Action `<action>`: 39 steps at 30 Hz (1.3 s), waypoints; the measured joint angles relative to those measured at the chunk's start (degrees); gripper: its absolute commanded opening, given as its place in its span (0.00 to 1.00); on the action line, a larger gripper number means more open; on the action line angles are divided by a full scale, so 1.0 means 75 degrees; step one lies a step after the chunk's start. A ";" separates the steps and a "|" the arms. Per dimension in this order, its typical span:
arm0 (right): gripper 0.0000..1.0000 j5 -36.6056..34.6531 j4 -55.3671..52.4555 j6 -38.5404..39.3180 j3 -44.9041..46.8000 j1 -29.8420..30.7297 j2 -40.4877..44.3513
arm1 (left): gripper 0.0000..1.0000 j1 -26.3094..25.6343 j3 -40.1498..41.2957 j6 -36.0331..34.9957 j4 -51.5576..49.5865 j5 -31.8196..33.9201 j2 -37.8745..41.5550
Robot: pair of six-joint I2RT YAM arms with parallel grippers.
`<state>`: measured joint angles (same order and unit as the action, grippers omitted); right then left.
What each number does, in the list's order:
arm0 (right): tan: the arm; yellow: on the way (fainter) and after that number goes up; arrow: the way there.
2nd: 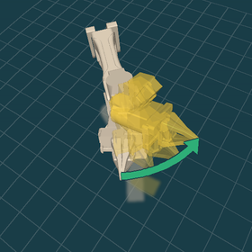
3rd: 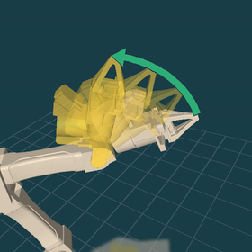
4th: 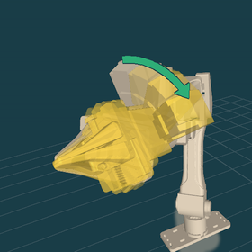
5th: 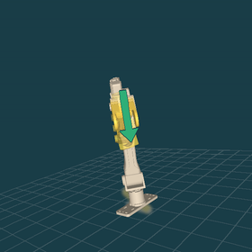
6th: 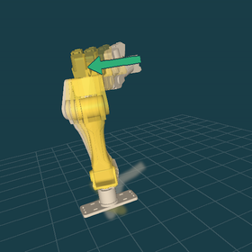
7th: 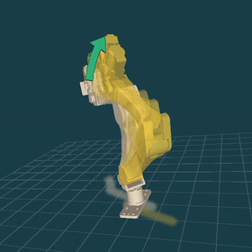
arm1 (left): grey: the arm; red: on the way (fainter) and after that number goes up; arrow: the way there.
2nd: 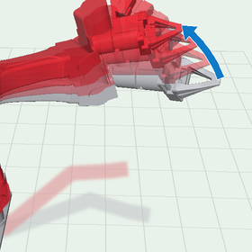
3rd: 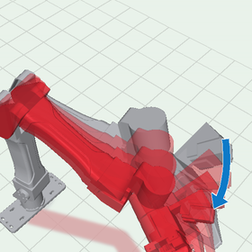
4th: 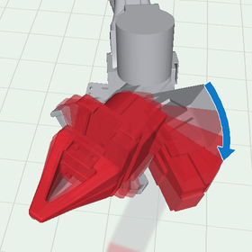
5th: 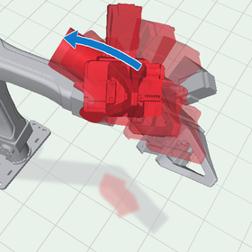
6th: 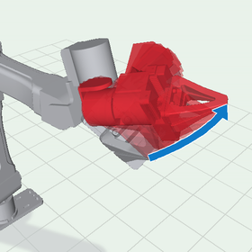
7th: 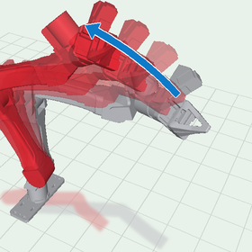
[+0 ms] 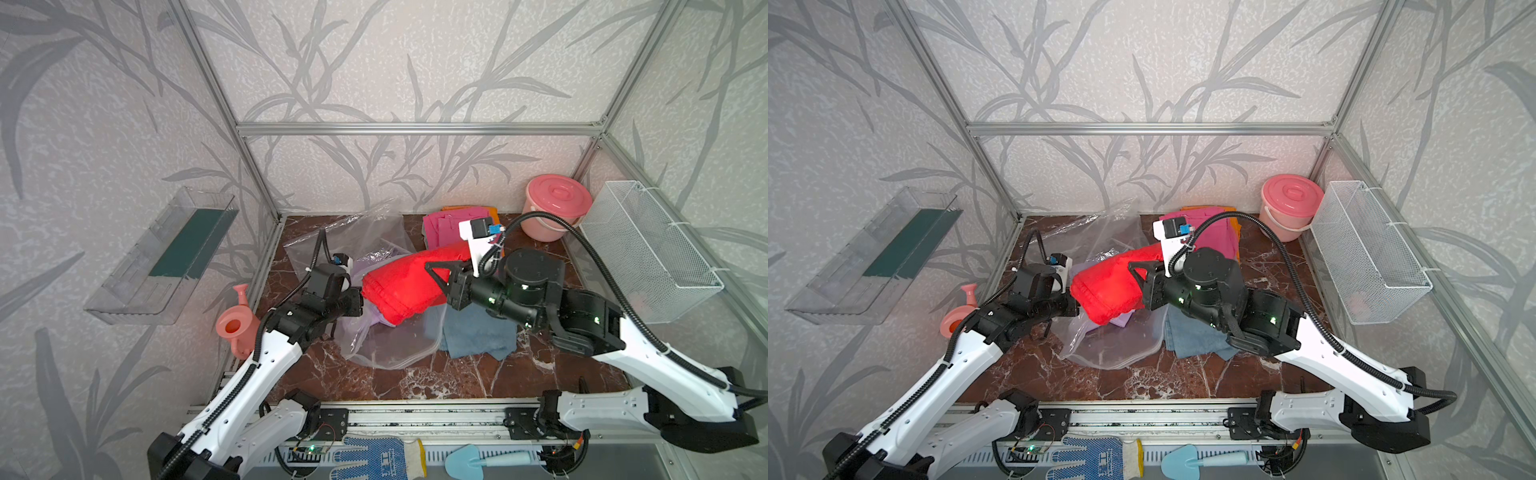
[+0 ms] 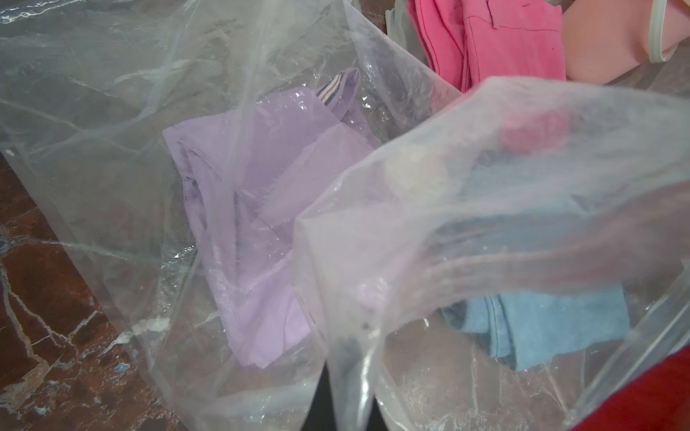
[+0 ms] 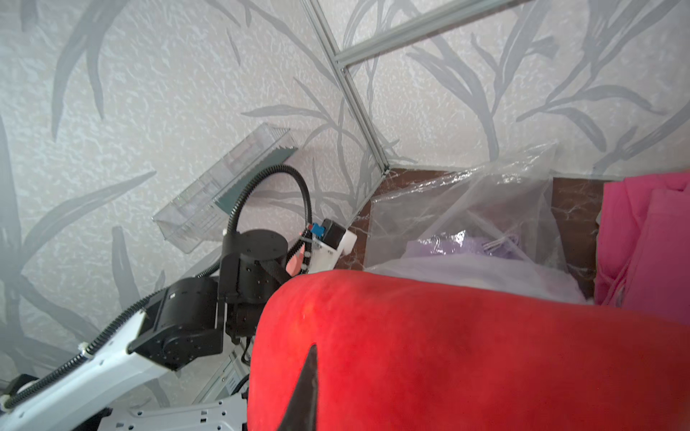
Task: Take the trousers out of the vacuum bag
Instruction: Take out the trousers from the vacuum bag, then place the trousers at the center of the board.
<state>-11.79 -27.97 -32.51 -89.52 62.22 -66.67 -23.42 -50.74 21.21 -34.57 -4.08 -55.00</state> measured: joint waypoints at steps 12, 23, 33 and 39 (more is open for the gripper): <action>0.00 0.0600 -0.0300 0.0283 -0.0472 -0.1999 0.0140 | 0.00 0.0000 0.0000 0.0000 -0.0087 0.0000 -0.0052; 0.00 0.1093 -0.0985 0.0119 -0.0294 -0.4441 0.0405 | 0.00 0.0000 0.0000 0.0000 -0.0096 0.0003 -0.0050; 0.00 0.1212 -0.0973 -0.0149 0.1542 -0.5062 0.1314 | 0.00 0.0000 0.0000 0.0000 -0.0096 0.0146 0.0090; 0.00 0.1390 -0.0871 -0.0262 0.2270 -0.5187 0.0985 | 0.00 0.0000 0.0000 0.0000 -0.0096 0.0195 0.0093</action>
<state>-1.37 -34.50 -34.48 -72.49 23.31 -59.29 -23.42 -50.74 21.21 -35.29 -2.61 -54.30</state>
